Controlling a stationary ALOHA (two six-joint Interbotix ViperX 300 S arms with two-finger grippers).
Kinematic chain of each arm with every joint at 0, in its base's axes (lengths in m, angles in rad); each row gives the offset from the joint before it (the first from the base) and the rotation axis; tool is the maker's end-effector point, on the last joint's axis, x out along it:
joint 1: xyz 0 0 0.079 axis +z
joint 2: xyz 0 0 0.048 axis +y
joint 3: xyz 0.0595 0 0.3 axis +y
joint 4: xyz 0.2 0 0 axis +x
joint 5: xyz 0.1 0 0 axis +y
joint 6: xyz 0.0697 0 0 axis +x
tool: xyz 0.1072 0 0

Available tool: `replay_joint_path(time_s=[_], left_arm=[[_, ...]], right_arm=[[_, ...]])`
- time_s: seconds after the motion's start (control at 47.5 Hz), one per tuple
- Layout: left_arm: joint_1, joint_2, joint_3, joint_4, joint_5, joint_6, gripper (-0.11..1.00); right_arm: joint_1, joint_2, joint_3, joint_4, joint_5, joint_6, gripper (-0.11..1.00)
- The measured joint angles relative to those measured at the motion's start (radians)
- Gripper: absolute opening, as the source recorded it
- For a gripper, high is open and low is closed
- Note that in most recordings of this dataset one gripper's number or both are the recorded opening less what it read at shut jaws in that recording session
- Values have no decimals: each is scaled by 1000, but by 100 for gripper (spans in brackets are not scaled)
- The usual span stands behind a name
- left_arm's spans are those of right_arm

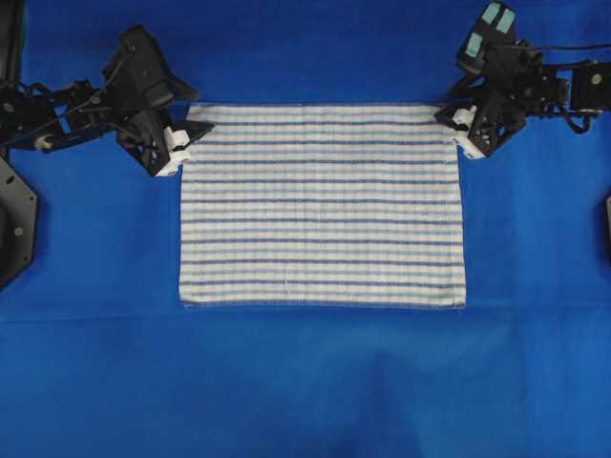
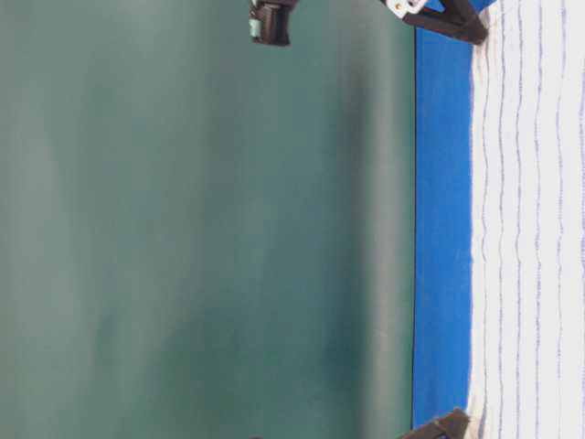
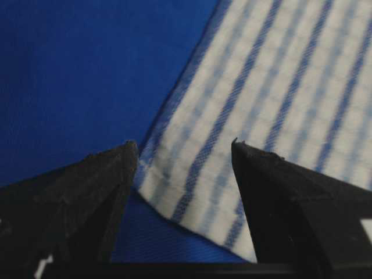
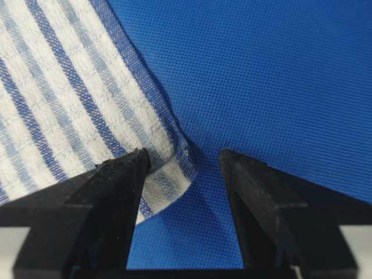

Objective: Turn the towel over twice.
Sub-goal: 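Move both grippers to the far corners and grasp them, then lift the towel by its far corners and raise it upward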

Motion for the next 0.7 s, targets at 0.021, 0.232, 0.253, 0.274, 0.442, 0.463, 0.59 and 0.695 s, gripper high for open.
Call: replay_joint_path(time_s=[0.021,0.232,0.253,0.274,0.442,0.463,0.59,0.695], left_arm=[[6,9,-2,2,-3,0,61],[32,74,-21,2,-3,2,55],[35,78,-23,2,0,3,53],[38,81,-25,2,2,3,51],[52,100,-37,0,48,2,15],[54,100,-37,2,52,3,10],[54,100,-37,2,66,5,3],[55,100,-41,2,69,8,3]], right_arm=[[0,5,-3,0,-2,-3,59],[-2,29,-17,0,-8,-3,56],[-2,31,-18,0,-8,-3,55],[-3,31,-18,0,-6,-3,53],[-3,31,-26,0,17,0,20],[-2,31,-26,0,21,0,15],[2,26,-28,0,38,3,5],[2,20,-26,2,46,9,5]])
